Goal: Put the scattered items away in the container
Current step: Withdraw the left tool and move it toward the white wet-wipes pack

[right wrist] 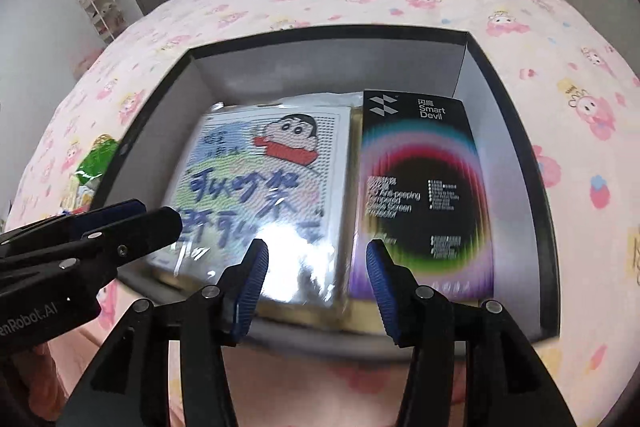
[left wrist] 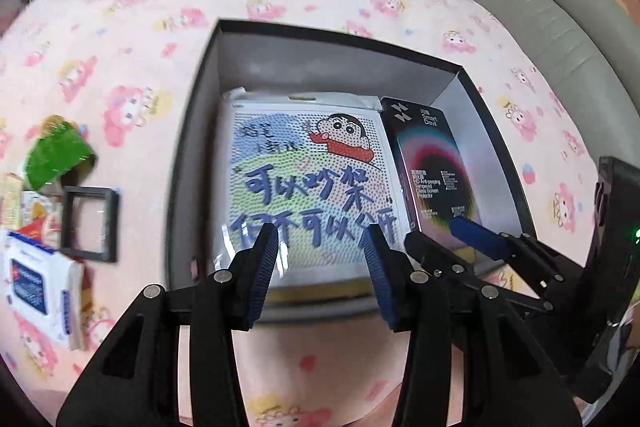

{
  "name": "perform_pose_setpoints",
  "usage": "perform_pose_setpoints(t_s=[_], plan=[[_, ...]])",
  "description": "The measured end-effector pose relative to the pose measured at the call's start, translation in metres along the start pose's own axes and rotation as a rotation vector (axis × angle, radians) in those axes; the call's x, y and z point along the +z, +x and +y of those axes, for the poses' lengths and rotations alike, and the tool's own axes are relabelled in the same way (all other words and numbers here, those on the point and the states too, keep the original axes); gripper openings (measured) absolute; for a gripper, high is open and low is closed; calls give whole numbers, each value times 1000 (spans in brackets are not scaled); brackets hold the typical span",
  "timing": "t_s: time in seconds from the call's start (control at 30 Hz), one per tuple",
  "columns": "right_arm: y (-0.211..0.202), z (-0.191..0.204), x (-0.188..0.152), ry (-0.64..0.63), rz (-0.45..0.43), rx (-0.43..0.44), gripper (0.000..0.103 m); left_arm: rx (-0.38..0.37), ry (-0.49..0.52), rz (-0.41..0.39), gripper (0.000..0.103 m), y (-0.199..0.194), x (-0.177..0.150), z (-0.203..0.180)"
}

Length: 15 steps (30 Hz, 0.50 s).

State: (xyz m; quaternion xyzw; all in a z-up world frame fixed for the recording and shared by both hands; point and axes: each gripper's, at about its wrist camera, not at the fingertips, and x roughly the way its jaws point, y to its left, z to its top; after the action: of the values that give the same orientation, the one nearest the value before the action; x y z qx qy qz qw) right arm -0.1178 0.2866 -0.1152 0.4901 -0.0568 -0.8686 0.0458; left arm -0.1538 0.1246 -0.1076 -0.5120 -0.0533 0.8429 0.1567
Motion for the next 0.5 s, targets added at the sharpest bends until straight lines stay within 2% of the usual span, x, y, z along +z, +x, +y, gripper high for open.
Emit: perform_pose_setpoints(t_s=[0.27, 0.5], plan=[[-35, 25, -12, 8, -82, -1, 49, -27, 31, -68, 45, -47, -17, 2], [-55, 55, -19, -26, -114, 24, 49, -33, 46, -111, 46, -81, -33, 6]])
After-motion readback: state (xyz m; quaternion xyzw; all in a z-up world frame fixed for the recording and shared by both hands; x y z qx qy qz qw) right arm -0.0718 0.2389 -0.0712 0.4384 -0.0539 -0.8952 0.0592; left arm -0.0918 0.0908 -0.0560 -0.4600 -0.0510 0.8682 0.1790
